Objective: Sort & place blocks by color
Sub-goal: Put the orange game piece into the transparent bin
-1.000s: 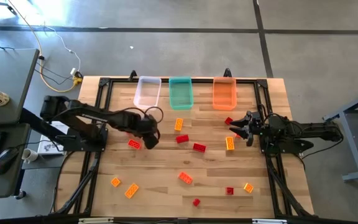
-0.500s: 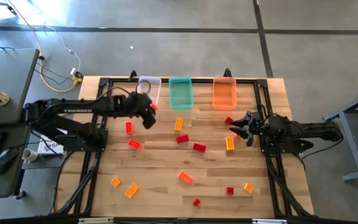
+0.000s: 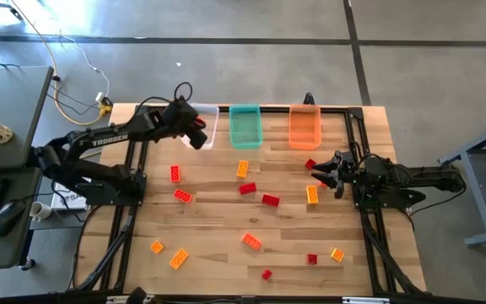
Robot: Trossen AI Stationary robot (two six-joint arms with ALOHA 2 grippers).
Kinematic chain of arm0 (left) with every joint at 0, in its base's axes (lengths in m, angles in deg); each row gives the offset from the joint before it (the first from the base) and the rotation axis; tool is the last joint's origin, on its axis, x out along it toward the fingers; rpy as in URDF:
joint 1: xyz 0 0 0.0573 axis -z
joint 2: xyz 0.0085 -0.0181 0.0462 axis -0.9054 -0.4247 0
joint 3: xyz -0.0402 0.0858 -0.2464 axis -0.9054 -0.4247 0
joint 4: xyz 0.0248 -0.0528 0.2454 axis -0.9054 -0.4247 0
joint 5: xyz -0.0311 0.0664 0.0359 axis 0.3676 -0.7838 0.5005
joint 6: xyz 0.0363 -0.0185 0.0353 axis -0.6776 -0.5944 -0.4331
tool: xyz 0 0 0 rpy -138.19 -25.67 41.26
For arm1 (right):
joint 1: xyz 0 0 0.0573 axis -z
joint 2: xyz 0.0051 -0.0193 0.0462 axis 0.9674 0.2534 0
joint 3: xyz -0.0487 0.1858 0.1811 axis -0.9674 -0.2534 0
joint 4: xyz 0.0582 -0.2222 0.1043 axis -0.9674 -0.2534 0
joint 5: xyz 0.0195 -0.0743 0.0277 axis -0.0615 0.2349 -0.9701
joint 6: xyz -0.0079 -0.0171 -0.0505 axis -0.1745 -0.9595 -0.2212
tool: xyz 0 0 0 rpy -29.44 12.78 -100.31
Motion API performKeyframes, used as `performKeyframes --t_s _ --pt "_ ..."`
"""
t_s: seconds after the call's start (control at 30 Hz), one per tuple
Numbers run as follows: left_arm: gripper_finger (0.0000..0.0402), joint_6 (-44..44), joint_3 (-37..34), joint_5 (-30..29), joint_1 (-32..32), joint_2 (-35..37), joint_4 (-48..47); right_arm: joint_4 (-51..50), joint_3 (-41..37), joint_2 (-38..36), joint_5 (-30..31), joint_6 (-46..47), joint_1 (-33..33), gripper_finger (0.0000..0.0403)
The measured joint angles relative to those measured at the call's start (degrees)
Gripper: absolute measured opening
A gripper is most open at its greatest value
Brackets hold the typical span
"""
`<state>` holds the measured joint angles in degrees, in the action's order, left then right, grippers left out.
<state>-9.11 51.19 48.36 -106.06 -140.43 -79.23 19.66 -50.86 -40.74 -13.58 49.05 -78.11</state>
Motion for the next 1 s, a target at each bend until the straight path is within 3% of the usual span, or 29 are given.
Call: performKeyframes --t_s 0.33,1.0 --pt "0.0117 0.9 0.0 3.8 -4.2 -8.0 1.9 0.0 0.0 0.0 0.0 0.0 0.0 0.0161" --pt "0.0119 19.6 0.0 3.7 -4.2 -13.9 3.2 0.0 0.0 0.0 0.0 0.0 0.0 0.0161"
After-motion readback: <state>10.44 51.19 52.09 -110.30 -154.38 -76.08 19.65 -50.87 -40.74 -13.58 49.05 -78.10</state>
